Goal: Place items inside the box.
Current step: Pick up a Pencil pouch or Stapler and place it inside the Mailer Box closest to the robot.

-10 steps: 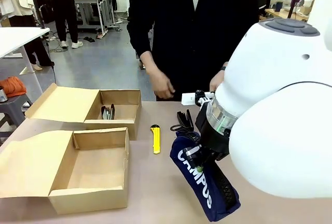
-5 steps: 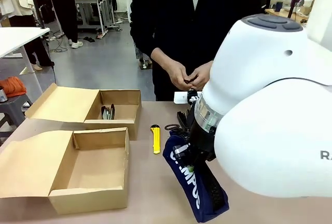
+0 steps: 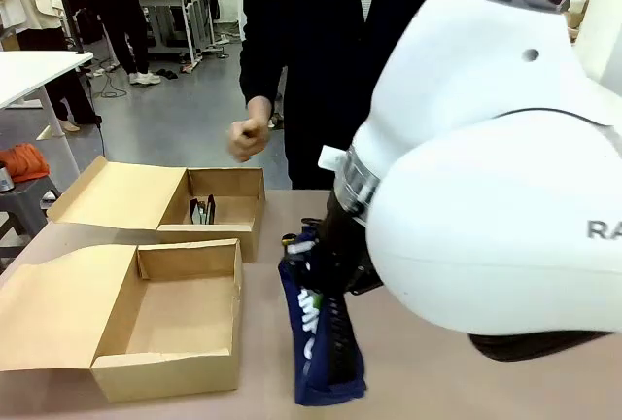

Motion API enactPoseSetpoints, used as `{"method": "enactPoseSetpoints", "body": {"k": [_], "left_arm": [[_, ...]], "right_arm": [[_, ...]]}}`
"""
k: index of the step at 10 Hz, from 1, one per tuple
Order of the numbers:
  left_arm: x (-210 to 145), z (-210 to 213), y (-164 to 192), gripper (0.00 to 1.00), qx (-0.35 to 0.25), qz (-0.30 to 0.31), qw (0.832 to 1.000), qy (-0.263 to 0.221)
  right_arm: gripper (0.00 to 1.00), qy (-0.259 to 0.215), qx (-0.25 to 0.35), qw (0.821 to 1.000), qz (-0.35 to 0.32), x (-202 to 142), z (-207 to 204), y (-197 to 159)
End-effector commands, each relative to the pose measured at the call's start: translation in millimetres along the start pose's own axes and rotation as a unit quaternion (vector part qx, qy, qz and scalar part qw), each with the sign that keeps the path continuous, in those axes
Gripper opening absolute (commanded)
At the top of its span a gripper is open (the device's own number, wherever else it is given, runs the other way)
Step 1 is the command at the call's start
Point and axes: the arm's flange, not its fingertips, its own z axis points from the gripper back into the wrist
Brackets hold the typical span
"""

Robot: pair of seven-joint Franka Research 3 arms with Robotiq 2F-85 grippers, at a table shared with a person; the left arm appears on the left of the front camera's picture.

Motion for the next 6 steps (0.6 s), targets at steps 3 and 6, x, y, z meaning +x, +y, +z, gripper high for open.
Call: {"method": "enactPoseSetpoints", "body": {"k": [3, 6], "left_arm": [[-2, -1, -1, 1.00, -0.010, -0.010, 1.000, -0.002], [-2, -1, -1, 1.00, -0.010, -0.010, 1.000, -0.002]], "right_arm": [[0.06, -0.071, 0.035, 0.995, -0.052, 39, -30, 105], [0.06, -0.057, 0.054, 0.996, -0.048, 30, -18, 91]]}}
